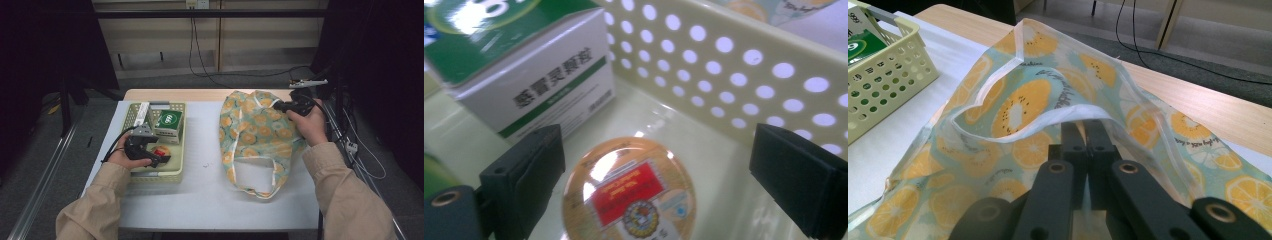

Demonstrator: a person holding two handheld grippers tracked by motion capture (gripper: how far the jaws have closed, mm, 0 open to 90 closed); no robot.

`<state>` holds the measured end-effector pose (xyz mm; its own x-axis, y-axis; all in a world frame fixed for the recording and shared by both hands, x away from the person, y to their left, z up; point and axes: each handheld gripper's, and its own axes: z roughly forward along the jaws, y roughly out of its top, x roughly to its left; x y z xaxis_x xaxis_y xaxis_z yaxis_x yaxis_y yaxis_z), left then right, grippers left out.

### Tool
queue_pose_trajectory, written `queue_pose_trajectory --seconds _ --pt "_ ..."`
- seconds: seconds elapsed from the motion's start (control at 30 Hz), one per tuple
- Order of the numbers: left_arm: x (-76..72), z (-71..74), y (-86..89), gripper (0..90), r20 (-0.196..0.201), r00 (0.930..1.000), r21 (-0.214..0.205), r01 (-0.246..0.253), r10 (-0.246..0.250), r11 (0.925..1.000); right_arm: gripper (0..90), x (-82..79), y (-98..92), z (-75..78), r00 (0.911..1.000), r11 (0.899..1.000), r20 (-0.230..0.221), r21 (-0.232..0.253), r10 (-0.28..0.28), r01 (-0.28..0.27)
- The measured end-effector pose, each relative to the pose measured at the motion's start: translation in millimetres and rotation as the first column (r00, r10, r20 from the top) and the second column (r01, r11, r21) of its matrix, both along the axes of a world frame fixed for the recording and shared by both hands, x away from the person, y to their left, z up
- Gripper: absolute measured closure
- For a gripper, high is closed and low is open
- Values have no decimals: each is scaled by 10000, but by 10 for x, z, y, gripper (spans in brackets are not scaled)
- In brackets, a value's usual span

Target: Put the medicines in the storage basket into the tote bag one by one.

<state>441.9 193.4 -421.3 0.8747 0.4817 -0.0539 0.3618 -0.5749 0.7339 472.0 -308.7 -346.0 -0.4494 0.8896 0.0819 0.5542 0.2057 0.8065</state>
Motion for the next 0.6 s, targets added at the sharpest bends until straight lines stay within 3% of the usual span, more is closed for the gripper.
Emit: queue_pose_trajectory --seconds 0.1,0.13,0.23,0.4,0.6 --pt "-15 -8 -43 79 88 10000 214 35 -37 9998 900 1 10 -10 10000 10000 -33 -11 6 -6" --pt "-8 -19 -45 79 -44 9999 176 112 -112 9998 900 1 16 -13 10000 10000 -55 -15 15 -16" --pt "16 -51 -23 81 -299 9996 468 -4 18 9989 900 1 24 -17 10000 10000 -52 -35 60 -60" --pt "47 -95 15 80 -269 9981 880 -535 561 9947 900 -6 26 -20 10000 10000 -52 -23 48 -49" --pt "60 -135 -14 78 -332 9979 1202 -515 559 9914 900 -7 27 -40 9999 10000 -87 -13 53 -53"
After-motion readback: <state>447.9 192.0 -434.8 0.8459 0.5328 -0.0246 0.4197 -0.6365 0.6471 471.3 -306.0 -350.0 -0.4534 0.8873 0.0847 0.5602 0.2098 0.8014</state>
